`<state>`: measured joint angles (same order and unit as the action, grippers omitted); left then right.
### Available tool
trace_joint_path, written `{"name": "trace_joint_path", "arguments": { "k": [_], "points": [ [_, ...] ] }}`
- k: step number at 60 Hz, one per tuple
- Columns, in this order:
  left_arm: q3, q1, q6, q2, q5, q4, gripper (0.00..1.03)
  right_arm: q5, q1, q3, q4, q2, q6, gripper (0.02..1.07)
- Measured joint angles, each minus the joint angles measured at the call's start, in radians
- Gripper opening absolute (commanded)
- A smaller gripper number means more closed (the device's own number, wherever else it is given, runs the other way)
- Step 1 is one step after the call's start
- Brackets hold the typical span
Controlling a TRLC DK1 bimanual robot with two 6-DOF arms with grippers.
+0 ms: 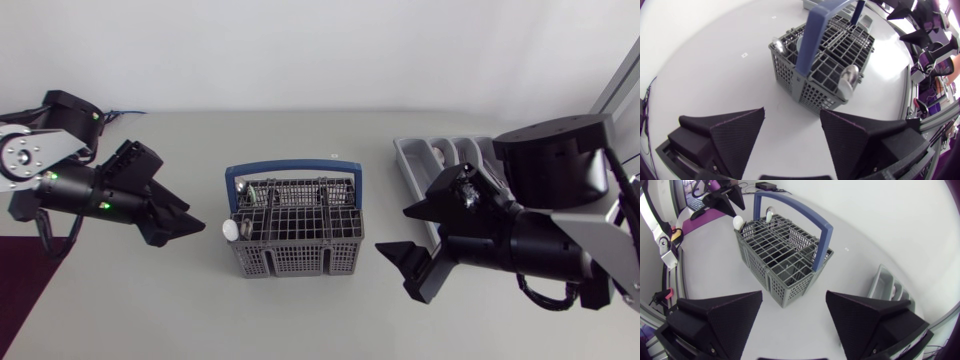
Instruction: Unload the cutlery basket into the drawer organizer.
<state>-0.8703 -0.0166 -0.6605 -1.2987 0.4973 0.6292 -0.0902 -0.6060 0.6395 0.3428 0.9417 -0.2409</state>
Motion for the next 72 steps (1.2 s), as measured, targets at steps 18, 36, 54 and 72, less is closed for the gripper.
{"name": "trace_joint_path", "arguments": {
  "k": [18,36,54,72],
  "points": [
    [-0.103,-0.09,0.06,0.148,0.0,0.318,0.86,-0.001,0.008,-0.032,0.002,-0.007,-0.019,0.93],
    [-0.211,-0.25,0.275,0.069,-0.113,0.346,0.68,-0.001,0.008,-0.033,0.002,-0.014,-0.019,0.93],
    [-0.227,-0.321,0.423,-0.048,-0.219,0.291,0.59,-0.001,0.008,-0.056,0.003,-0.035,-0.019,0.93],
    [-0.228,-0.326,0.463,-0.09,-0.226,0.267,0.37,-0.002,0.008,-0.072,0.002,-0.042,-0.019,0.93]
  ]
}}
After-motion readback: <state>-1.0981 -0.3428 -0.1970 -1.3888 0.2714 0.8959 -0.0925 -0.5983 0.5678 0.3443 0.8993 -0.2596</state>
